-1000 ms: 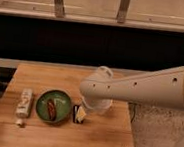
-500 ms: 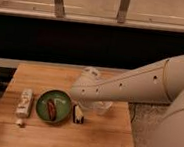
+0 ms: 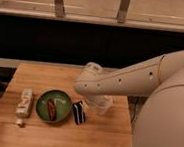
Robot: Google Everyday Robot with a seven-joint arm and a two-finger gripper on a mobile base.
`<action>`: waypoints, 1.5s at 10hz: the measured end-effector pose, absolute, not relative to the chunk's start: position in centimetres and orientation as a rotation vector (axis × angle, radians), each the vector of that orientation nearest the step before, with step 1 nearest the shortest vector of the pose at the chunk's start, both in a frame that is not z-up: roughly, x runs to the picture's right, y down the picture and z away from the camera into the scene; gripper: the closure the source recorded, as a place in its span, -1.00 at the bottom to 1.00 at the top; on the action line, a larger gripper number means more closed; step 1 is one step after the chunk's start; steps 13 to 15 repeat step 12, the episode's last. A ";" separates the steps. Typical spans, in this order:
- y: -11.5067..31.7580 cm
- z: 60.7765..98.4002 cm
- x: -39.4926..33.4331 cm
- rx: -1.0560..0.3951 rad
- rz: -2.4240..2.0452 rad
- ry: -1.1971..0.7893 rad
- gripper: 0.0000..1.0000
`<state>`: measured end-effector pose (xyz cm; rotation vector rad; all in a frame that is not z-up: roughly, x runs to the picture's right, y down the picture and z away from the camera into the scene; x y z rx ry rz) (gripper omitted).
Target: Knock the eraser over
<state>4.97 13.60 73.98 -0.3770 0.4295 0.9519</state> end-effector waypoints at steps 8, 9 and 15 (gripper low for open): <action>9.2 75.2 3.0 -0.435 1.047 0.266 -0.47; 9.2 75.3 2.6 -0.436 1.044 0.259 -0.47; 9.2 75.2 2.8 -0.436 1.043 0.264 -0.47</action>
